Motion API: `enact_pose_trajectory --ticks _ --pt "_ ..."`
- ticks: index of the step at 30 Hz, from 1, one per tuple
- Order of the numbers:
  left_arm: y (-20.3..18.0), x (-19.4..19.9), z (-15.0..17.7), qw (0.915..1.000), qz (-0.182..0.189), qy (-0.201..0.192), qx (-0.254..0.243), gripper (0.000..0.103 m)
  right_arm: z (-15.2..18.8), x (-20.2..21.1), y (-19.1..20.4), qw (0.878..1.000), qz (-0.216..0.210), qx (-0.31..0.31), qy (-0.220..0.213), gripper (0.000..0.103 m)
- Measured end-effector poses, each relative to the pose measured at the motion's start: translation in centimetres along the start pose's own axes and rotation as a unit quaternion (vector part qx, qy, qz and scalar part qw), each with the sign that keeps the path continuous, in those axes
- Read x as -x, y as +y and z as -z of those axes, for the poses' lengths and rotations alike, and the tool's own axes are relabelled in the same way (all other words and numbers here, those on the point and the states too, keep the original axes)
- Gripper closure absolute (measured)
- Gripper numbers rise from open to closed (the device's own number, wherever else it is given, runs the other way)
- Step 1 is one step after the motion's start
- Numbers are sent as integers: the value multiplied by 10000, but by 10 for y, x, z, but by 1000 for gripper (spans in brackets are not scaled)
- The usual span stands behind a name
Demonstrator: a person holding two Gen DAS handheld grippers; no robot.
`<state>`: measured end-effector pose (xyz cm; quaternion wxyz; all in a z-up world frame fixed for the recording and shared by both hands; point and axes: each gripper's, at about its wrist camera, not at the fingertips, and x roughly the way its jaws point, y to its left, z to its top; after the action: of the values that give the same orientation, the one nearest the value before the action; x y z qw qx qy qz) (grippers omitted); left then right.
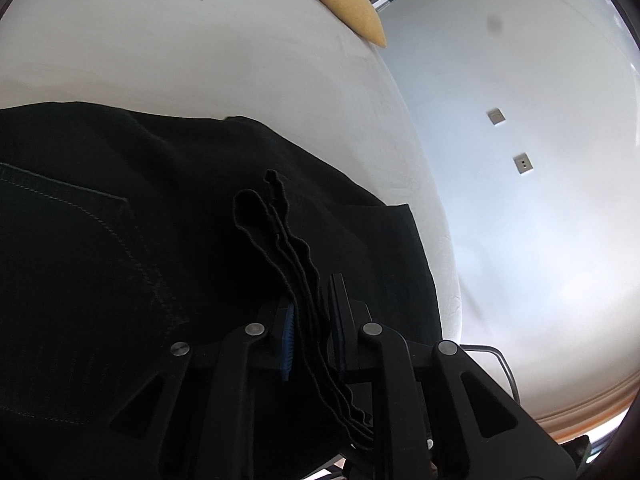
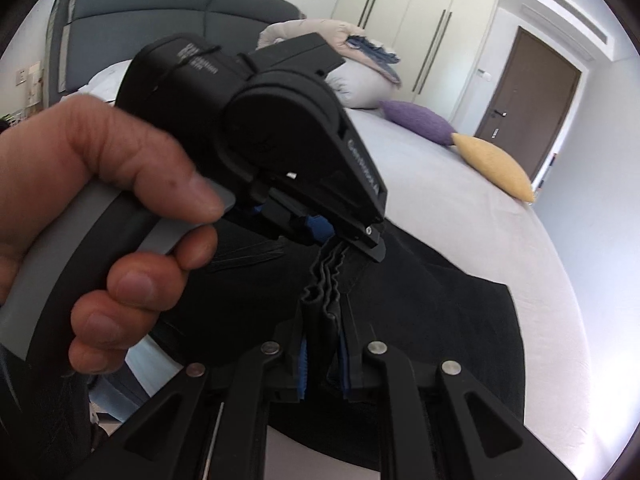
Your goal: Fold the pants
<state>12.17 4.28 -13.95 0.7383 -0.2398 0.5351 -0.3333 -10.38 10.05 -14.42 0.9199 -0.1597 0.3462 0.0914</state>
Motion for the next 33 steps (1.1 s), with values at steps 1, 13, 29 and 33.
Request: enact_pose_trajectory --ticks 1,13,29,33 --pt "7 4 -2 10000 -27 -29 45 89 -2 -4 1 10000 -43 13 24 89" --pt "86 45 0 9977 -540 -339 225 89 6 -47 -18 9923 -1121 -314 422 39" --pt "-2 6 60 9692 -1752 -3 -1731 89 81 -9 -253 8961 -2435 -3703 234 69" --pt "2 11 69 9676 -1821 -50 -1751 89 99 -58 -316 8402 -2939 -4531 488 71"
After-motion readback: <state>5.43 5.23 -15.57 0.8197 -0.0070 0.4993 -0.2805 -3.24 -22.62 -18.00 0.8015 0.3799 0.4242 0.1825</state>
